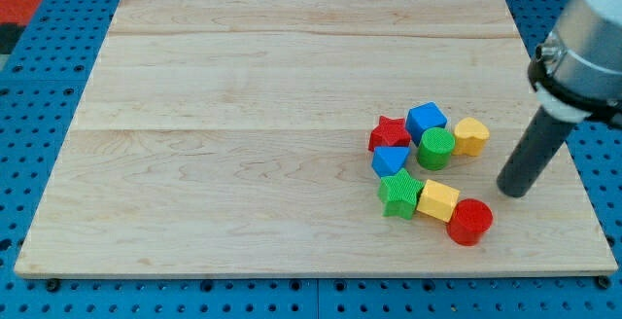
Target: Move the hexagon towards the bottom center
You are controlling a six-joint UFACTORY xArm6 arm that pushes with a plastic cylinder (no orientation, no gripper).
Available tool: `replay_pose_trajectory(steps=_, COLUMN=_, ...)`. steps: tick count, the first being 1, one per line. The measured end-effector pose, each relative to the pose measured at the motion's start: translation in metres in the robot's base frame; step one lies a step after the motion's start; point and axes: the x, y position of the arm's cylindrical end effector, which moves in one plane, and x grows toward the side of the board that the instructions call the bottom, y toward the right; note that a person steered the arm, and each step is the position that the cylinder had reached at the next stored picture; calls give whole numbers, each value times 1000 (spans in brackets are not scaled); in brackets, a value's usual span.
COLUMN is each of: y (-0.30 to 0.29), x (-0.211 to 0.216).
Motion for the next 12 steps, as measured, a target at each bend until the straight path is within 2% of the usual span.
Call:
replay_pose_trajectory(steps=1, y=-7, x=32)
replay_pose_trajectory(steps=2, y=-2, x=44)
replay_pose_trajectory(steps=3, y=-34, x=16)
replay_pose_trajectory(steps=4, y=-103, x=-16)
replay_pose_trajectory(steps=5, y=-146, x=-18)
replay_pose_trajectory(steps=6, y=-86, x=-42)
replay_pose_trajectory(steps=7, y=-30, x=-40)
replay_pose_trajectory(steps=8, y=-30, x=-17)
replay_pose_trajectory(steps=9, y=-57, x=1)
replay_pose_trajectory(steps=10, y=-105, x=6)
replay_pose_trajectory(steps=11, y=-127, x=13)
replay_pose_trajectory(steps=12, y=-124, x=13)
